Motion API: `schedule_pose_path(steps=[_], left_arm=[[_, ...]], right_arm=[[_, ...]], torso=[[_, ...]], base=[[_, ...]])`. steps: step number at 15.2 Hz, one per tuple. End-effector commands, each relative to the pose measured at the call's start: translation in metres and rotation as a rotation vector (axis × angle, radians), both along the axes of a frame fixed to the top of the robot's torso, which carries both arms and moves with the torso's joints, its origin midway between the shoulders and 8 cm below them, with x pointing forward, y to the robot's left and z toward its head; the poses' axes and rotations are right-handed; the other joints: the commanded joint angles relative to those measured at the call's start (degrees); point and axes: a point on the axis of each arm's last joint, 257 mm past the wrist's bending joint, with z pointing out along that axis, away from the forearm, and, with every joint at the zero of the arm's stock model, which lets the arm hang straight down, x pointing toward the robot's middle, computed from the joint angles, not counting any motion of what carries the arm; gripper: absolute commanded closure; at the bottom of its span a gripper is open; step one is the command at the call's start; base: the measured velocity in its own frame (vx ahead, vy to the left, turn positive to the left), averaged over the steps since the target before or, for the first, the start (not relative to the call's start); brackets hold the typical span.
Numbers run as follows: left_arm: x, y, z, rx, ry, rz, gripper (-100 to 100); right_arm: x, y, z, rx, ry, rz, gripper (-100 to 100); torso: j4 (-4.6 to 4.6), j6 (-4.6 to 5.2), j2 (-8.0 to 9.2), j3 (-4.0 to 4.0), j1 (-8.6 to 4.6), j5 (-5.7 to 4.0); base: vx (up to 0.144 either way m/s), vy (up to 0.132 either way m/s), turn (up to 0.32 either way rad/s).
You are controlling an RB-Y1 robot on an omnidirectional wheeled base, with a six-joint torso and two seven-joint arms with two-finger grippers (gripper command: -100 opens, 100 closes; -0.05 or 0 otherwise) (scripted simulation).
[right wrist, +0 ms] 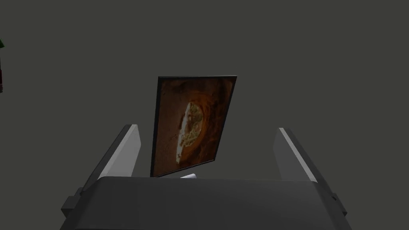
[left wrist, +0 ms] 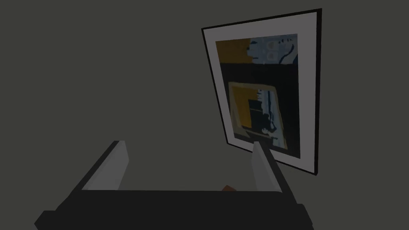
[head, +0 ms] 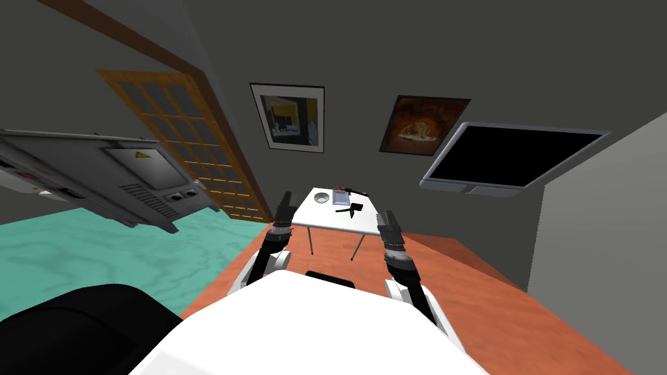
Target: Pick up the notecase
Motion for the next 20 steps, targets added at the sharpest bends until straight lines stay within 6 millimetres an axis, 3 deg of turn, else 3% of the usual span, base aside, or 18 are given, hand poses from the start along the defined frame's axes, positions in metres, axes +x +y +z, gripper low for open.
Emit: schedule_pose_path(steps=[1, 5, 6, 8, 11, 13, 14, 16, 17, 19, 20], left_arm=[[0.000, 0.000, 0.000, 0.000, 0.000, 0.000, 0], [0.000, 0.000, 0.000, 0.000, 0.000, 0.000, 0], [0.000, 0.000, 0.000, 0.000, 0.000, 0.000, 0], [0.000, 0.000, 0.000, 0.000, 0.000, 0.000, 0], [0.000, 0.000, 0.000, 0.000, 0.000, 0.000, 0], [0.000, 0.000, 0.000, 0.000, 0.000, 0.000, 0], [0.000, 0.000, 0.000, 0.000, 0.000, 0.000, 0], [0.000, 0.000, 0.000, 0.000, 0.000, 0.000, 0], [0.000, 0.000, 0.000, 0.000, 0.000, 0.000, 0], [0.000, 0.000, 0.000, 0.000, 0.000, 0.000, 0], [0.000, 0.000, 0.000, 0.000, 0.000, 0.000, 0]], right_arm=[[0.000, 0.004, -0.010, -0.037, 0.019, 0.019, -100], [-0.002, 0.014, -0.039, -0.137, 0.069, 0.071, -100], [-0.002, 0.018, -0.054, -0.171, 0.092, 0.089, -100], [-0.003, 0.019, -0.056, -0.194, 0.096, 0.100, -100], [-0.009, 0.024, -0.091, -0.289, 0.152, 0.151, -100], [-0.010, 0.023, -0.093, -0.317, 0.157, 0.164, -100], [-0.014, 0.024, -0.111, -0.359, 0.185, 0.187, -100], [-0.015, 0.023, -0.113, -0.383, 0.189, 0.198, -100], [-0.020, 0.023, -0.132, -0.428, 0.218, 0.223, -100], [-0.021, 0.021, -0.134, -0.452, 0.223, 0.233, -100], [-0.027, 0.020, -0.153, -0.498, 0.253, 0.259, -100]], torso=[[0.00, 0.00, 0.00, 0.00, 0.00, 0.00], [0.00, 0.01, 0.01, 0.00, -0.02, 0.00], [0.00, 0.01, 0.02, 0.01, -0.02, 0.00], [0.01, 0.01, 0.04, 0.02, -0.02, -0.01], [0.00, 0.02, -0.01, 0.00, 0.04, 0.01], [0.00, 0.01, 0.01, 0.00, -0.03, 0.00], [0.00, 0.03, -0.03, -0.01, 0.01, 0.00], [0.00, 0.01, -0.03, -0.01, 0.05, 0.01], [-0.01, 0.03, -0.06, -0.03, 0.07, 0.02], [-0.01, 0.00, -0.04, -0.02, 0.03, 0.01], [-0.01, 0.03, -0.08, -0.04, 0.04, 0.01]], base=[[-0.055, -0.054, 0.120], [-0.065, -0.056, 0.131], [-0.074, -0.056, 0.169], [-0.067, -0.046, 0.108], [-0.063, -0.040, 0.169], [-0.064, -0.048, 0.120], [-0.063, -0.029, 0.134], [-0.054, -0.027, 0.119], [-0.064, -0.034, 0.203], [-0.057, -0.035, 0.130], [-0.048, -0.033, 0.165]])
